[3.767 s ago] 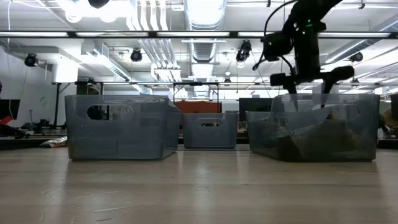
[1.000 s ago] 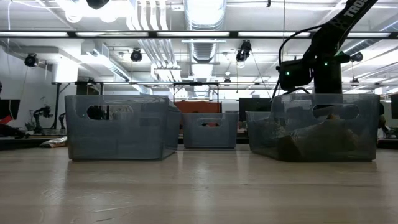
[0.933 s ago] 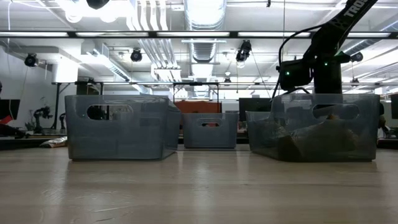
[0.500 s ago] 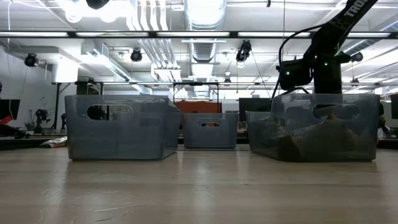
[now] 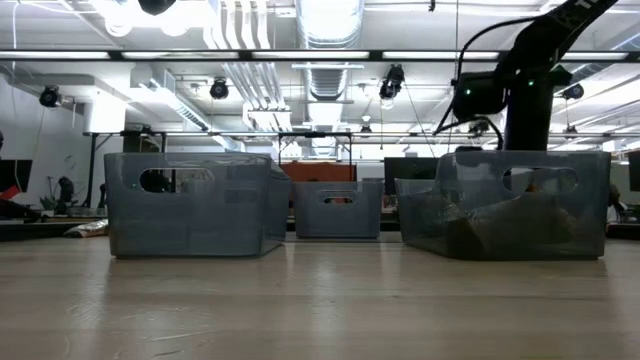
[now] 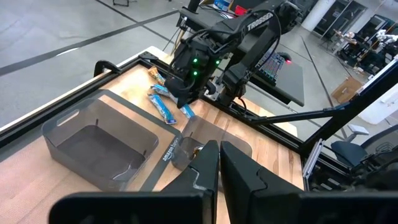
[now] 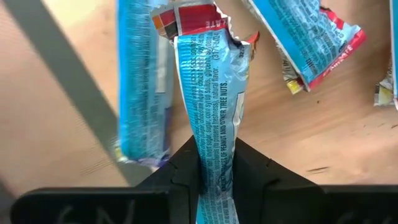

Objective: Pick and place Granola Bars by type
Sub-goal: Put the red granola bar into the bottom left black bin

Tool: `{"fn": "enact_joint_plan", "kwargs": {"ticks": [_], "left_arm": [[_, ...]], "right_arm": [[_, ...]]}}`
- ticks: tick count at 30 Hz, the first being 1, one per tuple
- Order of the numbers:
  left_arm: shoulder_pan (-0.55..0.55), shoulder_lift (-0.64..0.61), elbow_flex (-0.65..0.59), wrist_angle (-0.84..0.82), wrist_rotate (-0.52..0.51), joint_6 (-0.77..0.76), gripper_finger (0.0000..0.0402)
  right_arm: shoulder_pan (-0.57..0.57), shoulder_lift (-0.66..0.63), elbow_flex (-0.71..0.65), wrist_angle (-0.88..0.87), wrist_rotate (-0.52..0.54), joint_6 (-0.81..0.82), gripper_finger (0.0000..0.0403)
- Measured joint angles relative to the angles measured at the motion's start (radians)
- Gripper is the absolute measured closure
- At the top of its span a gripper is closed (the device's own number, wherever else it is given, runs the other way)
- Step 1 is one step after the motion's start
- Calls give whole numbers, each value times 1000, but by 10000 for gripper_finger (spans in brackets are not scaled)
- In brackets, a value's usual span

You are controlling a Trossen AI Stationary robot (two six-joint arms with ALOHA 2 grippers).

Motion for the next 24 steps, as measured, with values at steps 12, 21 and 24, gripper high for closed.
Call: {"fn": "enact_joint_plan", "kwargs": {"ticks": [12, 21, 24], "left_arm": [[0, 0, 0, 0, 0, 7, 401], [0, 0, 0, 0, 0, 7, 401], [0, 0, 0, 0, 0, 13, 401]], "right_arm": [[0, -158, 0, 13, 26, -35, 344], [21, -276, 0, 165, 30, -98, 344], [45, -304, 0, 248, 30, -112, 344]]}}
